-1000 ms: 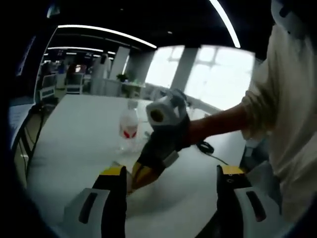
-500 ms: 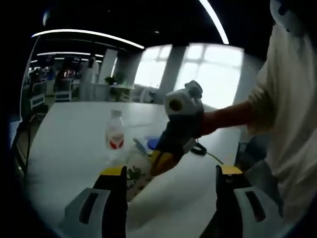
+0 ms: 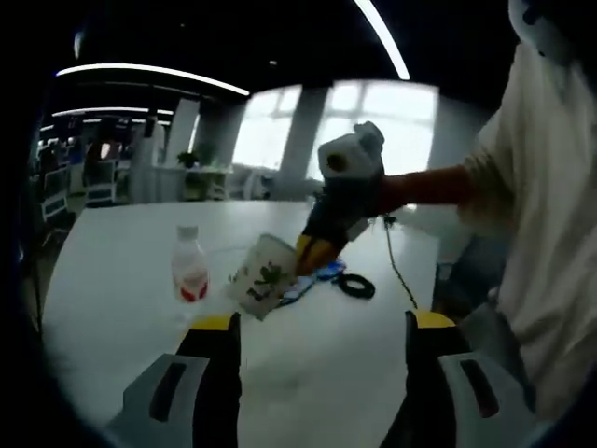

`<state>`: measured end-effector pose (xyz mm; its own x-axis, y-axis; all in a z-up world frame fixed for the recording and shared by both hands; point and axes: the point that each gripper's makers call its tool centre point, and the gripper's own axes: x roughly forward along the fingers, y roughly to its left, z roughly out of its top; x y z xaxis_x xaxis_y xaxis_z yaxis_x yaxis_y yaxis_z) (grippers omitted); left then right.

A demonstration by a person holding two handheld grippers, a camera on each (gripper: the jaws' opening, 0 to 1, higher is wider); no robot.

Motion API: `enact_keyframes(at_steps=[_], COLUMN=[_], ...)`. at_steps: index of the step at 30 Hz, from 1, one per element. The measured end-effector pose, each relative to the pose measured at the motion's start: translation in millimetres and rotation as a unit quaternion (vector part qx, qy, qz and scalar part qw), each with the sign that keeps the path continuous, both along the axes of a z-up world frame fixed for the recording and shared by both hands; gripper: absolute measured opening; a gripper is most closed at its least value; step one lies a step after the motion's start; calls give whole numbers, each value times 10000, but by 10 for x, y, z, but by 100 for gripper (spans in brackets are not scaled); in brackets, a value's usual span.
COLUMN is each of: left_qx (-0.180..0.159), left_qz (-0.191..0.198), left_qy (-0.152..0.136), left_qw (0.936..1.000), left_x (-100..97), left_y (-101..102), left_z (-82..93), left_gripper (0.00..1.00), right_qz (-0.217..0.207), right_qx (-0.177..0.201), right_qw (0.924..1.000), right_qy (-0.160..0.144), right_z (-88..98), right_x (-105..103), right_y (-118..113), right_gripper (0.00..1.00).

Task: Arrange the tabletop items into an orderly group along one side of the table until the central work area is clear of visible clutter.

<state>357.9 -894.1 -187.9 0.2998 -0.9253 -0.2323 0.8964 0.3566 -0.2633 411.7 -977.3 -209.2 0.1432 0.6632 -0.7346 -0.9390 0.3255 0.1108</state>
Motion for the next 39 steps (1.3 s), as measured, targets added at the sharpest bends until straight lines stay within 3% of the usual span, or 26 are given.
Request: enact_keyframes(at_steps=[5, 6, 8, 11, 15, 18, 21, 22, 26, 27, 39], left_qx=[-19, -35, -50, -32, -63, -68, -56, -37, -29, -5, -2], left_qz=[-1, 17, 40, 94, 164, 225, 302, 326, 377, 386, 485], left_qy=[-19, -8, -32, -35, -35, -29, -11, -11, 18, 26, 168], left_qw=[10000, 10000, 10000, 9999, 9998, 9997, 9995, 9995, 9993, 9993, 9987], left_x=[-19, -17, -9, 10, 40, 65, 99, 108, 128, 131, 166], left_y=[-4, 2, 15, 43, 81, 111, 149, 162, 181, 177, 175], left_z=[1, 2, 5, -11, -19, -27, -54, -66, -97, -111, -206], left_gripper=[68, 68, 67, 66, 66, 66, 65, 65, 65, 65, 64], right_qz=[266, 343, 455, 775, 1107, 1562, 1859, 2080, 2498, 2681, 3043], right_qx=[-766, -912, -1186, -1825, -2224, -2668, -2831, -2970, -3202, -3270, -3418], right_qw=[9961, 9949, 9912, 9780, 9652, 9463, 9360, 9262, 9059, 8978, 8824], right_qy=[-336, -258, -379, -649, -817, -946, -959, -1037, -1198, -1229, -1092], right_z=[-22, -46, -76, -90, -54, -126, -276, -347, -547, -604, -877], right_x=[196, 201, 293, 481, 730, 892, 932, 940, 986, 986, 1058], right_y=[-217, -251, -328, -474, -518, -541, -513, -512, -496, -495, -430], right_gripper=[0, 0, 0, 0, 0, 0, 0, 0, 0, 0, 0])
